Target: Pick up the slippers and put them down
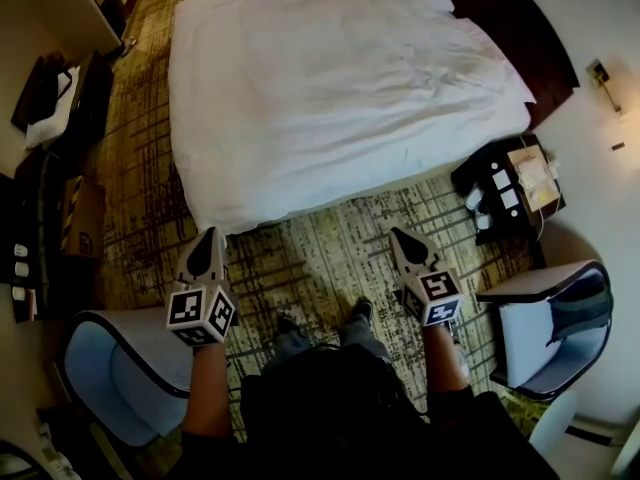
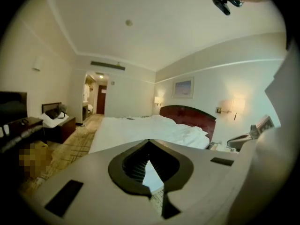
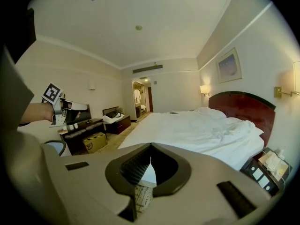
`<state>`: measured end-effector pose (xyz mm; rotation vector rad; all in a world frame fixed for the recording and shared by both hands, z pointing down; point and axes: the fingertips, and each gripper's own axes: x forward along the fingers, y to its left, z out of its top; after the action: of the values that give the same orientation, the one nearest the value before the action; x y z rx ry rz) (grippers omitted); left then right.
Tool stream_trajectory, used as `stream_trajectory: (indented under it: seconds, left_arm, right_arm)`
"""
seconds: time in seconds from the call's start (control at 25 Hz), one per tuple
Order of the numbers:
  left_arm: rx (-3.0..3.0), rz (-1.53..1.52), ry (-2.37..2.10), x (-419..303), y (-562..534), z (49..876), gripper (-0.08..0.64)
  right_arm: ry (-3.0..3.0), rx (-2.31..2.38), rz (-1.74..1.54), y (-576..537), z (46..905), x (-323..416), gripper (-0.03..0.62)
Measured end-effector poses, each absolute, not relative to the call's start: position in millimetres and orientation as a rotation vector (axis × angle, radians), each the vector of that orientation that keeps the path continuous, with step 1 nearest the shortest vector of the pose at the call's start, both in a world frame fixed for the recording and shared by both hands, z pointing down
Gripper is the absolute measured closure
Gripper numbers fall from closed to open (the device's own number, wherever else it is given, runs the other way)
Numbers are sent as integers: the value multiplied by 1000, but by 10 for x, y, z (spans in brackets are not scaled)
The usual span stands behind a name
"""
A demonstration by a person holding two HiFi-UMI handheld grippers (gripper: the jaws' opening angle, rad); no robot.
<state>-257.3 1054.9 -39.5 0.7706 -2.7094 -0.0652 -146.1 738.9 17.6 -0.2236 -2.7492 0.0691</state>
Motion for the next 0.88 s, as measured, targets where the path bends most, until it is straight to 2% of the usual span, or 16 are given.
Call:
stream_trajectory:
  seconds: [0.44,0.88]
  left_arm:
    - [923,-55,-2623,-2516,10221,-238,560]
    - [1293,16,-2428,-2355,8881,-187,560]
  right_arm:
    - [-2755,-153,111,7305,220,-1300,591]
    - [-2740,232,183,6449,270,-509,591]
